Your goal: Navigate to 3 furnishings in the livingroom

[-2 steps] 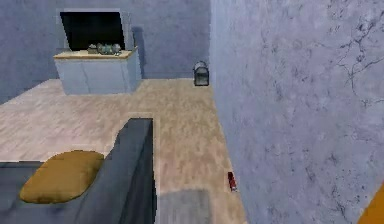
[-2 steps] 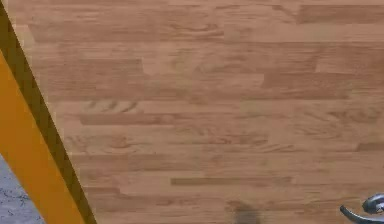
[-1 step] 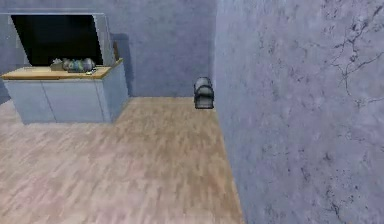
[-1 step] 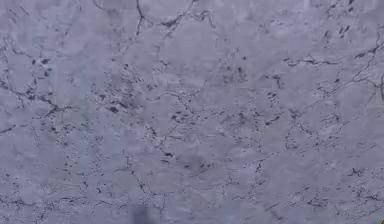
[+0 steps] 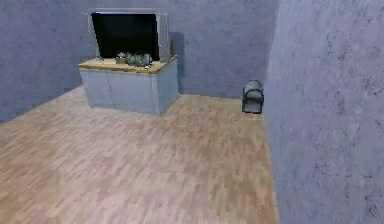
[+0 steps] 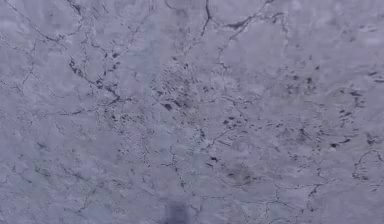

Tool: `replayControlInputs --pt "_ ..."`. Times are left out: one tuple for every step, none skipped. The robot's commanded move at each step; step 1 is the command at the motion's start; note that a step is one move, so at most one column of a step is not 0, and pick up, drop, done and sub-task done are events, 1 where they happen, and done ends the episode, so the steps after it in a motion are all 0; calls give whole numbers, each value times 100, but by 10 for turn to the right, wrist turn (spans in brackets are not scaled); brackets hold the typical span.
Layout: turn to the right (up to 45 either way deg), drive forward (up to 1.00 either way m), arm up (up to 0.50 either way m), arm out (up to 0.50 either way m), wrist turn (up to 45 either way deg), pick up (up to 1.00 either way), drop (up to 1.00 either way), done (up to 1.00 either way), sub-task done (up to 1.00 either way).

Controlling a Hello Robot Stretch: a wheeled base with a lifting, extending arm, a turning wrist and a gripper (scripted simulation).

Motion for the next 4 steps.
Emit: replayControlInputs --pt "0 5 0 0 0 0 0 0 0" --pt "0 100 0 0 0 0 0 0 0" --pt "0 85 0 0 0 0 0 0 0" --pt "-360 0 0 0 0 0 0 0 0"
